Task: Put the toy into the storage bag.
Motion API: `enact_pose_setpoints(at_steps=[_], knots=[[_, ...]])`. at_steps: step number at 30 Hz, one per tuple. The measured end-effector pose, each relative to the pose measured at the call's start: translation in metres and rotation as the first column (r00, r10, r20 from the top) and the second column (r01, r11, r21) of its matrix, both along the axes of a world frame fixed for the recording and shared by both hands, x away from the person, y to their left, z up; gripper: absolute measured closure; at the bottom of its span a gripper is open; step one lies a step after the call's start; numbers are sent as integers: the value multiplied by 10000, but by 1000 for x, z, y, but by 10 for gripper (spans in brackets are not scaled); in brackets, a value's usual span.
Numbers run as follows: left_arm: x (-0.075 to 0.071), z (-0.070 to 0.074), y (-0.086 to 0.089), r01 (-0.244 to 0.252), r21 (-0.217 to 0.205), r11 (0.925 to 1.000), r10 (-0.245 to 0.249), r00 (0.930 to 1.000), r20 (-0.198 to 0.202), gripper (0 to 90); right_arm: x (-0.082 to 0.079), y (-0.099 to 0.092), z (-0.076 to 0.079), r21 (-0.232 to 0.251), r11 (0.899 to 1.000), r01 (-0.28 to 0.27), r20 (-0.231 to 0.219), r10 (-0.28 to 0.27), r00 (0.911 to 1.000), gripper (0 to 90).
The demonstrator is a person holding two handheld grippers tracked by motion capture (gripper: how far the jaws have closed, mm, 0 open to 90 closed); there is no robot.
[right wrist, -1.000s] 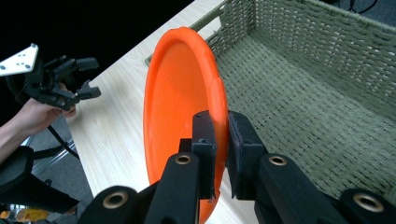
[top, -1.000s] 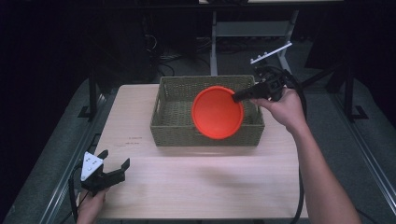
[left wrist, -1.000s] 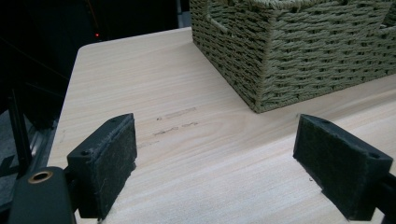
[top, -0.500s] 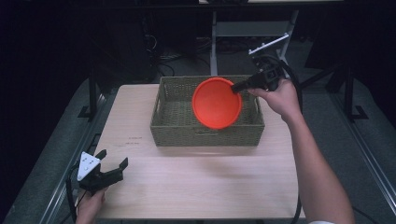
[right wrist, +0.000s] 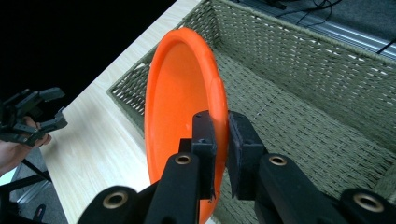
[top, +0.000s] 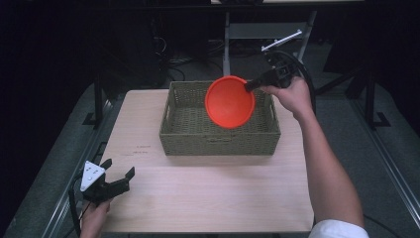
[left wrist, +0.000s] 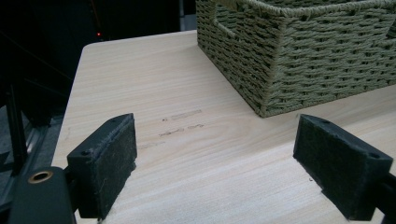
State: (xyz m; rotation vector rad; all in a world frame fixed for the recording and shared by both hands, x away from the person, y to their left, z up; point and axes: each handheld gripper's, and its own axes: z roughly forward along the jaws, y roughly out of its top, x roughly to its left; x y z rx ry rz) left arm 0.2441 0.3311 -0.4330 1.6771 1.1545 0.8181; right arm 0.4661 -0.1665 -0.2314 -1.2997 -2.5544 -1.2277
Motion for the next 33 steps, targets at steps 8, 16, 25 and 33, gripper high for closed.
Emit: enact_pose_setpoints(at_steps=[8,16,25,33], knots=[[1,0,-3,50,218,9997,-51,10000,40,127,13,-2,-10,-33,9995,312,-126,-312,9994,822],[1,0,-2,59,313,9995,-63,9999,143,127,30,0,-24,-115,9980,617,-320,-621,9976,822],[2,-1,-3,228,420,9989,-234,9996,134,127,42,4,-43,-248,9963,824,-593,-838,9947,822],[2,-1,-3,241,379,9990,-245,9997,90,127,49,13,-53,-343,9961,810,-691,-833,9941,822]])
